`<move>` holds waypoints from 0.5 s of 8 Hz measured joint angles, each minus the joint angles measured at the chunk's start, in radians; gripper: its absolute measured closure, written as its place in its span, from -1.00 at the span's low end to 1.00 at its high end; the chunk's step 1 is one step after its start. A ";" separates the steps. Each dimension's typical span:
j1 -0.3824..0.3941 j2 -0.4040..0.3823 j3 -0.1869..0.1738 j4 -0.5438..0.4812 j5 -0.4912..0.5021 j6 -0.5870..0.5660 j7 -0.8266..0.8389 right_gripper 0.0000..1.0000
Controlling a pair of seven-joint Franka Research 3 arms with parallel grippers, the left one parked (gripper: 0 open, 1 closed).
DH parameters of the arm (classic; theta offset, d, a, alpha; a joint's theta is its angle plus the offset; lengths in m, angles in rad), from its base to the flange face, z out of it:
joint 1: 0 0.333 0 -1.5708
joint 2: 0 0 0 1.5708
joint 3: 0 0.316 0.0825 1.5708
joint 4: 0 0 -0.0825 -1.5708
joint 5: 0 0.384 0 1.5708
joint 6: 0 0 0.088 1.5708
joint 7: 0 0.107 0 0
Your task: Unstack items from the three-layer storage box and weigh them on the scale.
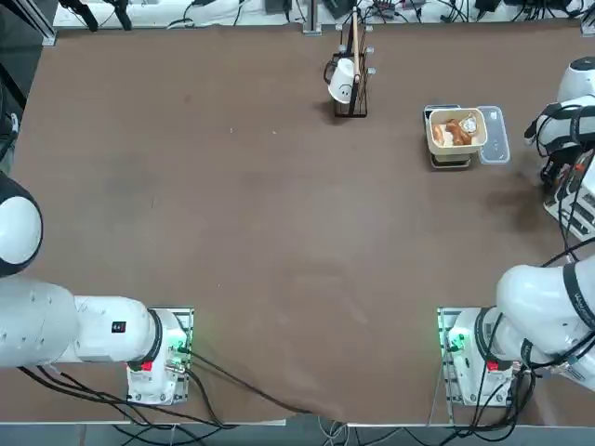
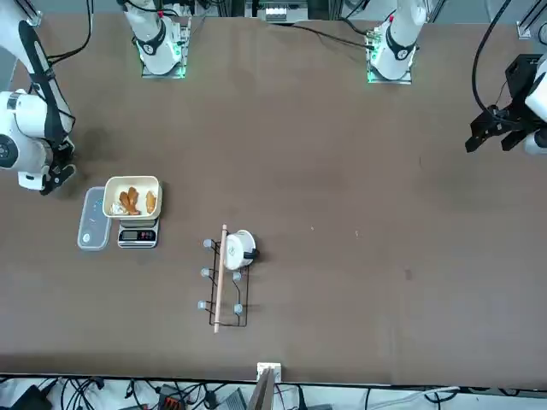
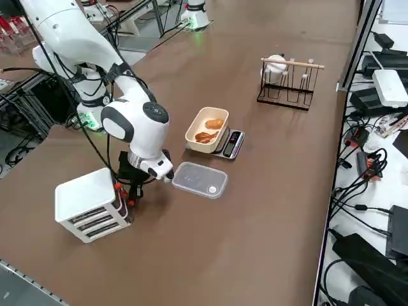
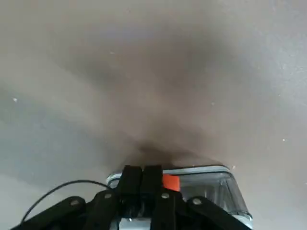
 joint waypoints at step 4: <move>-0.006 -0.046 0.054 0.004 0.041 -0.019 0.057 0.95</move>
